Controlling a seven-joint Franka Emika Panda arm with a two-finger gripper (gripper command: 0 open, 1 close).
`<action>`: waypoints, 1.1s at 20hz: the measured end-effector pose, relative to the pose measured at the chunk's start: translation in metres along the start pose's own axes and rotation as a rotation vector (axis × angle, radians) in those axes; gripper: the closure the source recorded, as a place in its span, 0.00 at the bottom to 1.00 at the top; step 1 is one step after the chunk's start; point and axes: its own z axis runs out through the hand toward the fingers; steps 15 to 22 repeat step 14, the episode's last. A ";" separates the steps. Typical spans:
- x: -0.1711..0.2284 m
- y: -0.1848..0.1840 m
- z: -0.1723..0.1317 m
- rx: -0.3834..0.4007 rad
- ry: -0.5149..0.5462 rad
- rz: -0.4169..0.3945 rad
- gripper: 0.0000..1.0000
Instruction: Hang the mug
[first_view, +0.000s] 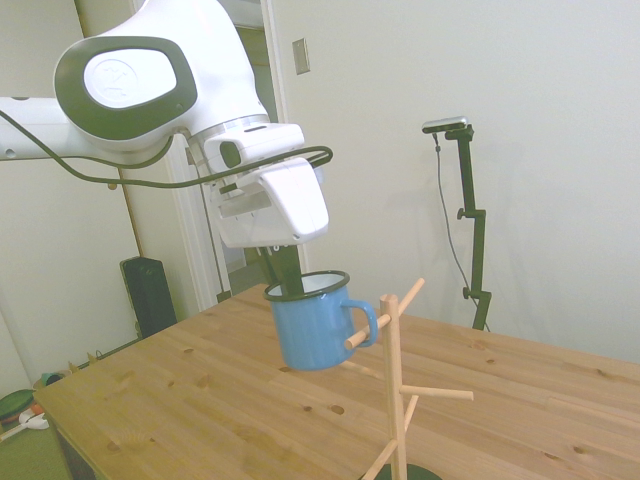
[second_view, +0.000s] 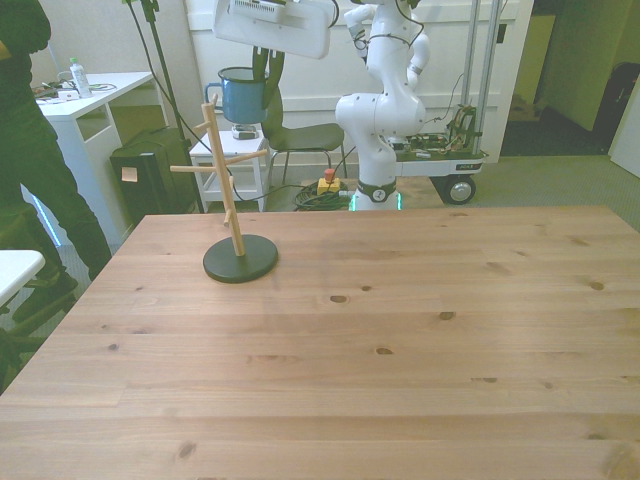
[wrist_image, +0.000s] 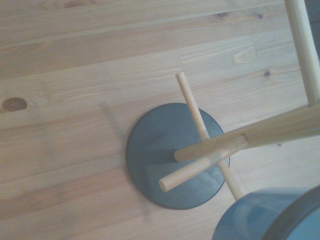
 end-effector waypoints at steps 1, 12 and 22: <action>0.000 0.000 0.001 0.000 -0.001 0.001 0.00; 0.005 0.007 0.006 -0.003 -0.010 0.016 0.00; 0.005 0.007 0.006 -0.003 -0.010 0.016 0.00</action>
